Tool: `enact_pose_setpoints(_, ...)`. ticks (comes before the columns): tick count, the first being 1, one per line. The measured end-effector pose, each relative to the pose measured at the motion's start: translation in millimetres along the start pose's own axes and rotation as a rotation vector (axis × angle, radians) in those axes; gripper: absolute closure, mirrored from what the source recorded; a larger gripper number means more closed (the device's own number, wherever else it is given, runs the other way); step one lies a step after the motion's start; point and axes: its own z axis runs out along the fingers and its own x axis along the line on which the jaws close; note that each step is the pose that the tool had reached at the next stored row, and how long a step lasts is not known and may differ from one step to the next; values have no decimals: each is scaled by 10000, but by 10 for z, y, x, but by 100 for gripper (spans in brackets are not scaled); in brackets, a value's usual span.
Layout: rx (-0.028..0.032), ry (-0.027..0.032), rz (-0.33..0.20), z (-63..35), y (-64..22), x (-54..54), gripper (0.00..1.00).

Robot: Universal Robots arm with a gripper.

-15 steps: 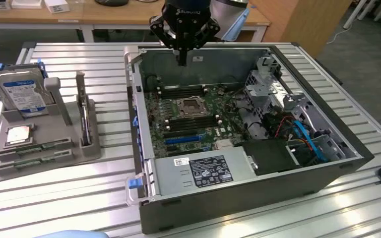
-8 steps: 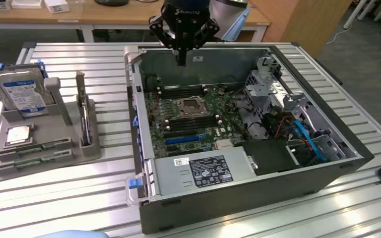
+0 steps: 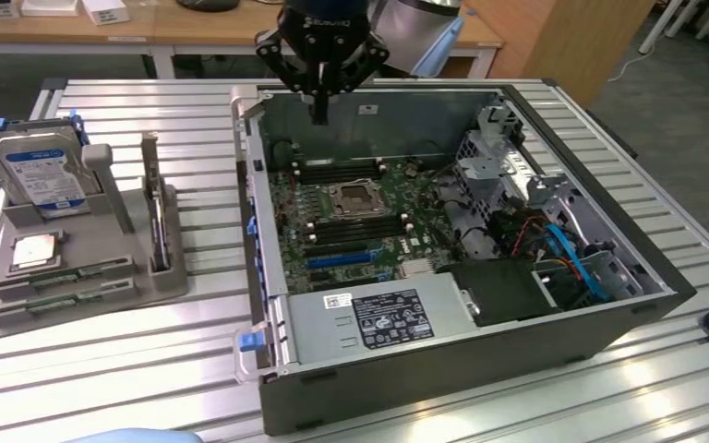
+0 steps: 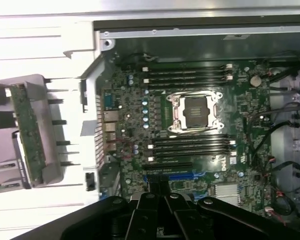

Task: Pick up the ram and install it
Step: 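Reach for the ram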

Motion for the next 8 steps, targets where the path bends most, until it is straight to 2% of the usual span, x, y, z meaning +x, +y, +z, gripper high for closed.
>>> enact_pose_setpoints(8, 140, -10, -3, 1, -24, 316, 90)
